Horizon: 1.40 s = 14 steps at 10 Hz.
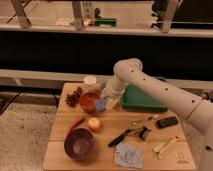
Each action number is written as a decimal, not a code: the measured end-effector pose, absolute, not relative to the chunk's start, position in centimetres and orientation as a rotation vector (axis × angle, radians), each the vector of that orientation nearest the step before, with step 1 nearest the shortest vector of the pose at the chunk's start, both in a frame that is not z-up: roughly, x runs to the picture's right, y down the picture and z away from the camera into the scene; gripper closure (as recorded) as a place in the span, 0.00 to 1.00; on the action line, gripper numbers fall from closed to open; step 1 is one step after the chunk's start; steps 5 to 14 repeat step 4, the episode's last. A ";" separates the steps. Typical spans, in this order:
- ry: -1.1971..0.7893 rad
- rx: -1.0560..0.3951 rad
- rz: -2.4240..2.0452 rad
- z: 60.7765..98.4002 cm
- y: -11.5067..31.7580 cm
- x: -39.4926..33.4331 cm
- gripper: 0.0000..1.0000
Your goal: Place sponge in red bowl
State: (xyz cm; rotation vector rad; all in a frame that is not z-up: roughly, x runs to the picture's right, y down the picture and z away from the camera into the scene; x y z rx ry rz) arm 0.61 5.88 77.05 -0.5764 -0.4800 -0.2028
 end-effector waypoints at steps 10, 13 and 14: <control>-0.501 -0.587 -0.210 78.2 4.6 -0.1 1.00; -0.501 -0.587 -0.210 78.2 4.6 -0.1 1.00; -0.501 -0.587 -0.210 78.2 4.6 -0.1 1.00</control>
